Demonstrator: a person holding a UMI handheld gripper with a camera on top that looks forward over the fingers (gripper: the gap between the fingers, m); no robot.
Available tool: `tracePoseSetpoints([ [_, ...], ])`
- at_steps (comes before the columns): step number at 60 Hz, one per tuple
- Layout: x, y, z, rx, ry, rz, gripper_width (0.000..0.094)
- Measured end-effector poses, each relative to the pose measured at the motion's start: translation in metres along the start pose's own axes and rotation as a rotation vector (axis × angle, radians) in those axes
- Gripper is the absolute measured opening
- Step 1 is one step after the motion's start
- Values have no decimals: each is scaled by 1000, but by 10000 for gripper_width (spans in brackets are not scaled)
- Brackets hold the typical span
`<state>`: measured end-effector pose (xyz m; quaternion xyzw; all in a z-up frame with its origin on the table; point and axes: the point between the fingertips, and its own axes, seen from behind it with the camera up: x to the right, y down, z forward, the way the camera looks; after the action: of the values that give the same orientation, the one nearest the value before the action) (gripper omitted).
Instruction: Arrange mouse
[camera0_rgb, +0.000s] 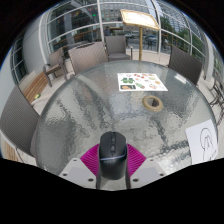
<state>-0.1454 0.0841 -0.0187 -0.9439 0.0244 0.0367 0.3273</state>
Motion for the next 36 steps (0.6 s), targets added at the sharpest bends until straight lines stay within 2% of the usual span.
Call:
tracePoseSetpoints([
  [1,0,0,0,-4,0,-2,304],
  [9,3,-8,-11,-35,-18,-59,301],
  [16,29,-78,-69,95,-17,-149,302],
  [21,62,-146,-123,229,-16,-174,303],
  [27,119,-203,-194,372,23,-196,304],
  [34,194,-226,-245,451,73,-199,302],
  [36,215,-230,-247,449,88,-200,302],
])
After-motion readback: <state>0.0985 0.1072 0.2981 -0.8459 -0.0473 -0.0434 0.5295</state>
